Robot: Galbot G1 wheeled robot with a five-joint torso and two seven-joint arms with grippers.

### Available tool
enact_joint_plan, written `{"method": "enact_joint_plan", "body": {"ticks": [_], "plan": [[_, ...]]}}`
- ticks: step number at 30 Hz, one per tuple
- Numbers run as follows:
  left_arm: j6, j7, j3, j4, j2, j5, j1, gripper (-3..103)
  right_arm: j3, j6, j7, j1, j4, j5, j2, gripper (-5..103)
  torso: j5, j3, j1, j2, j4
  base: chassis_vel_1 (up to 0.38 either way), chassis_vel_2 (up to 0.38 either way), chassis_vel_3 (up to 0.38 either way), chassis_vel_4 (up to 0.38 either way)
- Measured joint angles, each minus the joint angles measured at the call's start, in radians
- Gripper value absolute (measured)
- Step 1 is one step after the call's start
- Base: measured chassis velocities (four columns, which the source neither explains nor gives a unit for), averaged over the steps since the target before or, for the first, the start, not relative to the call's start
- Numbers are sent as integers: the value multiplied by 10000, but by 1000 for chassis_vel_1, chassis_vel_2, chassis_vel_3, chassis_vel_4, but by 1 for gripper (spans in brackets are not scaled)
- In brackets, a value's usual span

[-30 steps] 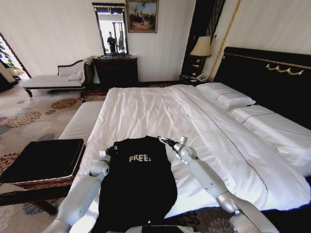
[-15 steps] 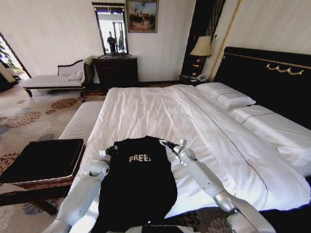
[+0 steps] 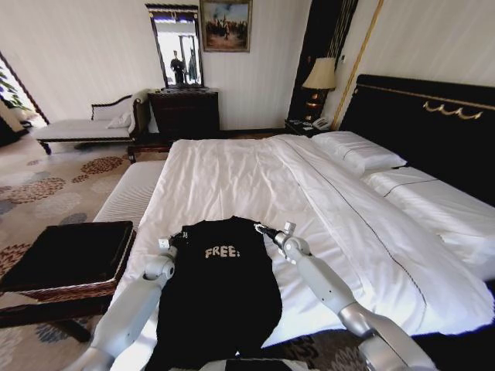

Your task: Fold the clothes on the bed and place them into the basket.

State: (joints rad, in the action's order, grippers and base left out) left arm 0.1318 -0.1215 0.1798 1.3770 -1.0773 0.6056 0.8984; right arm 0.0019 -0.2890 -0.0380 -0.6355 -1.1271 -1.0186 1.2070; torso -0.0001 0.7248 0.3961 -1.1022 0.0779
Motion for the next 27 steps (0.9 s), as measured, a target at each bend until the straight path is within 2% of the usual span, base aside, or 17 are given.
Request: {"method": "enact_joint_plan", "body": {"ticks": [2, 6, 8, 11, 14, 21, 27], "plan": [[1, 0, 0, -10, 0, 0, -11, 2, -4, -5, 14, -1, 0, 1, 6, 44, 1, 0, 0, 0, 0, 0, 0, 0, 0], [0, -2, 11, -55, -7, 28, -17, 2, -22, -11, 58, -29, -7, -21, 52, 23, 1, 0, 0, 0, 1, 0, 0, 0, 0], [0, -4, 19, -62, -3, 33, -17, 2, -22, -12, 69, -38, -22, -46, 71, 23, 0, 0, 0, 0, 0, 0, 0, 0, 0], [23, -45, 41, -36, 61, 117, -23, 2, -30, -12, 86, -57, -148, -79, 73, 7, 1, 0, 0, -1, -1, 0, 0, 0, 0], [50, -75, 44, 11, 107, 159, -17, 2, -76, 77, 86, -68, -213, -35, 35, 1, 1, 0, 0, 0, 0, 0, 0, 0, 0], [135, -169, 186, 234, 126, 481, 100, 2, -133, 245, 163, -140, -515, 44, -63, 1, 1, 1, 0, 0, -1, 0, 0, 0, 0], [354, -448, 471, 1089, 430, 1054, 204, 2, -137, 441, 623, -63, -1528, 243, -397, 1, 1, 0, 0, 0, 1, 0, 0, 0, 0]]}}
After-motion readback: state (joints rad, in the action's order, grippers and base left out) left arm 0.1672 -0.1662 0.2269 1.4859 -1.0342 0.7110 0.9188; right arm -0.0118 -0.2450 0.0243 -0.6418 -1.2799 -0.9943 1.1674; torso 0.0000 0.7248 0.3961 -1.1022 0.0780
